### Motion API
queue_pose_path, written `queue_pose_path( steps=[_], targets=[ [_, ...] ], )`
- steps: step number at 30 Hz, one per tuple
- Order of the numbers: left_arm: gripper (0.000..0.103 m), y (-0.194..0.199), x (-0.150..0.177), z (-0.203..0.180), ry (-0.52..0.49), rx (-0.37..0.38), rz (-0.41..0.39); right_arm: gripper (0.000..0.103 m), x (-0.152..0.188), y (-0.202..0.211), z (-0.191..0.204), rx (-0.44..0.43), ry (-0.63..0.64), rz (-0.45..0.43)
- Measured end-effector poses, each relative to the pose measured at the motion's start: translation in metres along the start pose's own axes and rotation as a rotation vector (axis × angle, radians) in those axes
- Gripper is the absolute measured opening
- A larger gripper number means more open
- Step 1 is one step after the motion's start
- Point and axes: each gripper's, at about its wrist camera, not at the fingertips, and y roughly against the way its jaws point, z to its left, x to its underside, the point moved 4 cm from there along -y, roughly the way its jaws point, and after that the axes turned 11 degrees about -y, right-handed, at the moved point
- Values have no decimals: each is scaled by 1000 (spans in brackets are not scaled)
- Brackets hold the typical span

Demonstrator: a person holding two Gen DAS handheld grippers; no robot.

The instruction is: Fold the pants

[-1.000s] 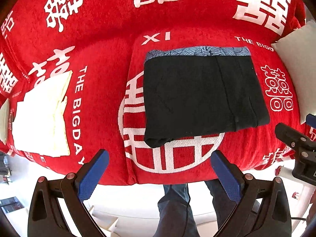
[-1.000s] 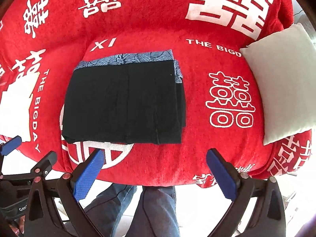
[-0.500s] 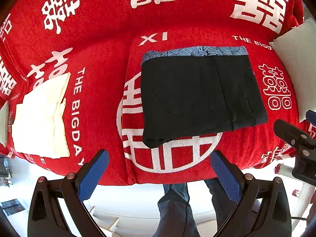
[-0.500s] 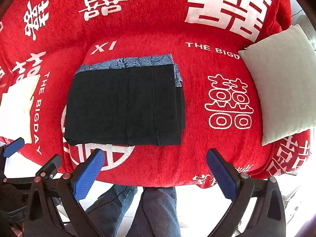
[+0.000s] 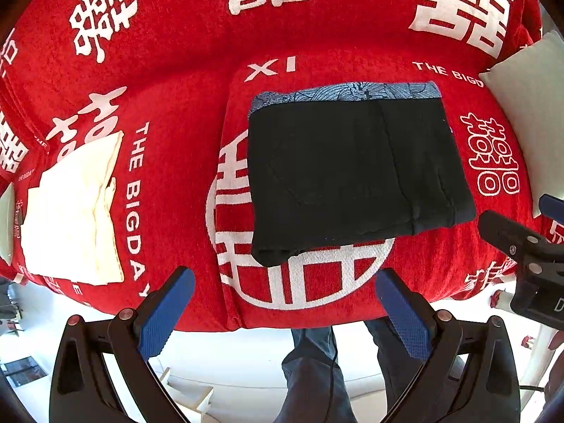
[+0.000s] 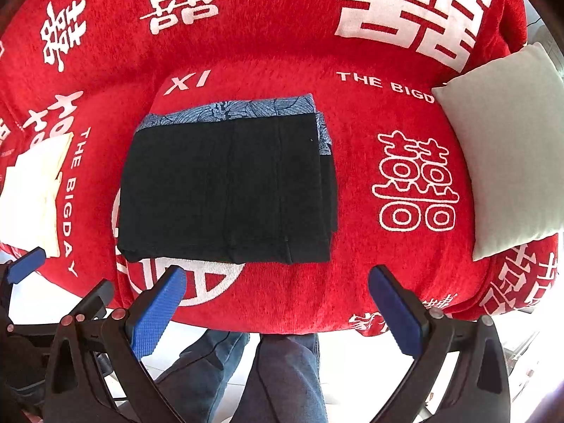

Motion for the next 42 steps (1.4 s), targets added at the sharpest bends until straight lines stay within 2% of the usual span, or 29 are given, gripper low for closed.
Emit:
queue_pose_path(
  steps=[42],
  targets=[
    [103, -5, -9, 3, -2, -13, 9, 103, -7, -8, 5, -5, 1, 27]
  ],
)
